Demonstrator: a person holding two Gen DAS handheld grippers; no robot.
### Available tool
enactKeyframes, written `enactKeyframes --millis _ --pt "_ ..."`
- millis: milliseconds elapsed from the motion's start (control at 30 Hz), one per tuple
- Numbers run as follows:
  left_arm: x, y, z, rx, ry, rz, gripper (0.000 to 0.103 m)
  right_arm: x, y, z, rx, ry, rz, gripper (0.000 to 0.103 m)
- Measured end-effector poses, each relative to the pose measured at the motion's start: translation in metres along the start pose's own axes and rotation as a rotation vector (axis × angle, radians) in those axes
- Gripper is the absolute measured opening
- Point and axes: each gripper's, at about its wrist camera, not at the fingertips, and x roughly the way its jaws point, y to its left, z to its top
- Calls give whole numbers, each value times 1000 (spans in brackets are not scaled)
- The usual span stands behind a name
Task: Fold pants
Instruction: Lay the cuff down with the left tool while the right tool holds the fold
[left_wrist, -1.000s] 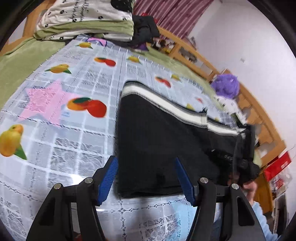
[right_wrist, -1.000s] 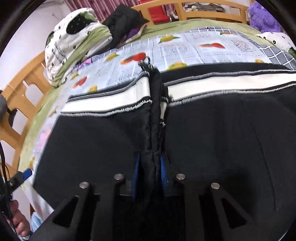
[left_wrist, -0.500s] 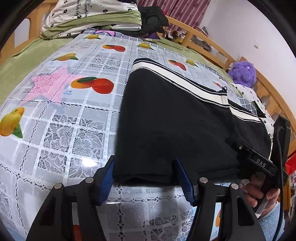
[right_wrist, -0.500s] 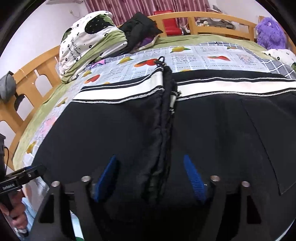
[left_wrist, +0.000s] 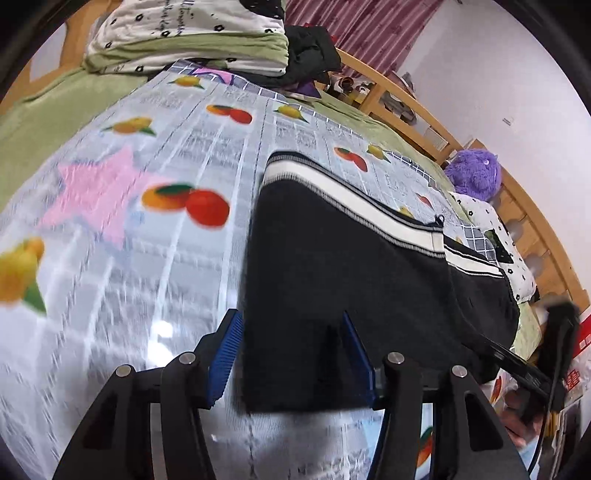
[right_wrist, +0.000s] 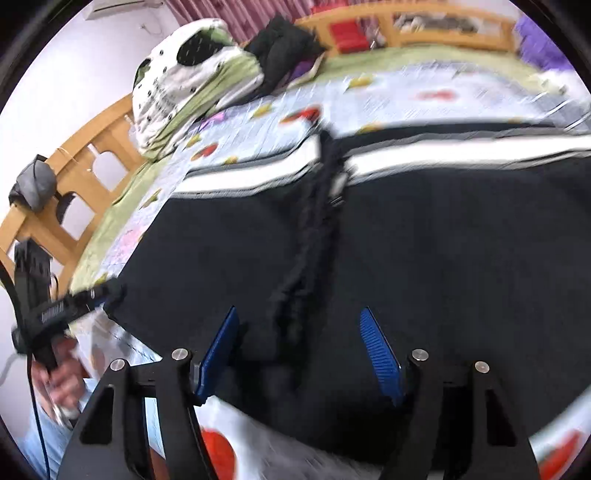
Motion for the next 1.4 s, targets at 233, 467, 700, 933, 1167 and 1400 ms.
enactKeyframes --millis 233,467,700,933,1167,1400 --pt "31 3 39 23 80 6 52 -85 -70 -40 237 -92 -101 77" --pt "65 11 45 14 155 -84 52 -81 -109 -70 379 -104 -161 77" --pt "82 13 55 -22 185 -165 31 -55 -146 -52 557 -242 7 52" --pt "61 19 84 -8 102 -211 10 -28 -137 -11 646 -210 -44 20" --pt "8 91 107 -17 45 -91 10 5 -60 15 557 -164 59 20" --pt "-29 150 105 -45 39 80 20 54 25 8 455 -92 111 19"
